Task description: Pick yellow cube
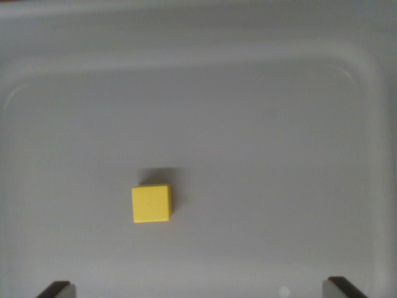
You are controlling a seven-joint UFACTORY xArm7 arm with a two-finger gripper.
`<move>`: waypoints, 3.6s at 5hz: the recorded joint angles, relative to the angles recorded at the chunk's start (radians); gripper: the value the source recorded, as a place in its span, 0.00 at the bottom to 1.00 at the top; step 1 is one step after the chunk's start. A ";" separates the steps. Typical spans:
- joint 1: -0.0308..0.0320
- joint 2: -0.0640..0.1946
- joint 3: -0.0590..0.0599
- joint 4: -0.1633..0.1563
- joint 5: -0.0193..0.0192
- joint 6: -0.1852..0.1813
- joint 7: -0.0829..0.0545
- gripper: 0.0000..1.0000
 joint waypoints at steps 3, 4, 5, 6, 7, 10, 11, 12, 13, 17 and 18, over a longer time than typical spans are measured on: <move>0.0001 0.001 0.000 -0.001 0.0001 -0.001 0.000 0.00; 0.0001 0.001 0.000 -0.001 0.0001 -0.001 0.000 0.00; 0.0005 0.004 0.001 -0.006 0.0007 -0.009 0.000 0.00; 0.0005 0.004 0.001 -0.006 0.0007 -0.009 0.000 0.00; 0.0012 0.009 0.002 -0.015 0.0016 -0.021 0.000 0.00; 0.0022 0.016 0.004 -0.028 0.0031 -0.040 -0.001 0.00; 0.0035 0.026 0.006 -0.044 0.0049 -0.064 -0.001 0.00; 0.0035 0.026 0.006 -0.044 0.0049 -0.064 -0.001 0.00; 0.0050 0.038 0.008 -0.064 0.0071 -0.092 -0.002 0.00; 0.0087 0.065 0.014 -0.111 0.0122 -0.160 -0.004 0.00; 0.0087 0.065 0.014 -0.111 0.0122 -0.160 -0.004 0.00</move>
